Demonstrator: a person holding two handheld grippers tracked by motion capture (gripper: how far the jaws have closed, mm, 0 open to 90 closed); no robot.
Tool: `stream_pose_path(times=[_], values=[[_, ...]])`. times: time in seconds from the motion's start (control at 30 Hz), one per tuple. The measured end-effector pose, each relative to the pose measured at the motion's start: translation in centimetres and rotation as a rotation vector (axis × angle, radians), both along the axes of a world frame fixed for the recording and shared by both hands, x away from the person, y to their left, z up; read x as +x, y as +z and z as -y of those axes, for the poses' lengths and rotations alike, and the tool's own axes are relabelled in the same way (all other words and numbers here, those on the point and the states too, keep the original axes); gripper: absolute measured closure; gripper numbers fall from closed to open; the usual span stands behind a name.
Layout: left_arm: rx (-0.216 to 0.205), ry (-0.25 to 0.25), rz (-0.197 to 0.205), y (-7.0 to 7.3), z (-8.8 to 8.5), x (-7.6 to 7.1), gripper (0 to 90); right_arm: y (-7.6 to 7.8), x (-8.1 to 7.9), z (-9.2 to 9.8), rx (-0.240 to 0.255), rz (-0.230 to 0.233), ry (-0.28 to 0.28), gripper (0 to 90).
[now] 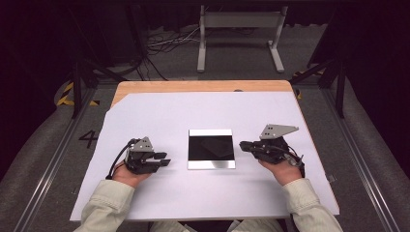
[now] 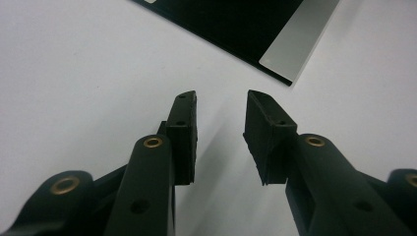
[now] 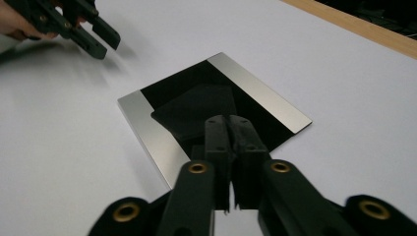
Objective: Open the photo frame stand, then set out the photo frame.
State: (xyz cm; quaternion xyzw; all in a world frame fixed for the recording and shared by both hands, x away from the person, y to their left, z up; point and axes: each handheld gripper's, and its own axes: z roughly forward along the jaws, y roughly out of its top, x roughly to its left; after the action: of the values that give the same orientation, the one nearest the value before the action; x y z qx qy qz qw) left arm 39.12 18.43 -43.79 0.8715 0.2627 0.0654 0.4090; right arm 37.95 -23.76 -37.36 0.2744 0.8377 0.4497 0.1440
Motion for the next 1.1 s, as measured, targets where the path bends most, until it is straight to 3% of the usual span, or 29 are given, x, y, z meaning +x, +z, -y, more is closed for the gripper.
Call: stream_pose_path(times=[0.2,0.3,0.5,0.67,0.87,0.93,1.1], values=[[-0.001,0.003,-0.002,-0.1,0.1,0.0,65.5,0.6,-0.1,0.2,0.050,-0.014,-0.043,75.7],[0.002,0.001,-0.001,-0.1,0.1,0.1,65.2,0.9,0.0,0.2,0.052,-0.014,-0.069,73.2],[0.006,0.000,-0.003,-0.1,0.2,0.1,65.1,1.1,0.5,0.6,0.113,-0.089,-0.116,68.8],[0.002,0.003,-0.004,-0.1,0.2,0.1,65.0,1.2,0.7,1.0,0.129,-0.110,-0.146,66.1],[0.004,0.002,-0.003,-0.1,0.2,0.0,65.0,1.1,0.8,1.4,0.154,-0.108,-0.168,63.0],[-0.001,0.005,-0.008,-0.1,0.2,0.0,64.9,1.1,0.8,1.6,0.177,-0.081,-0.181,62.8],[0.002,0.005,-0.004,-0.2,0.1,0.0,64.9,0.8,1.0,2.0,0.247,-0.105,-0.200,60.2]])
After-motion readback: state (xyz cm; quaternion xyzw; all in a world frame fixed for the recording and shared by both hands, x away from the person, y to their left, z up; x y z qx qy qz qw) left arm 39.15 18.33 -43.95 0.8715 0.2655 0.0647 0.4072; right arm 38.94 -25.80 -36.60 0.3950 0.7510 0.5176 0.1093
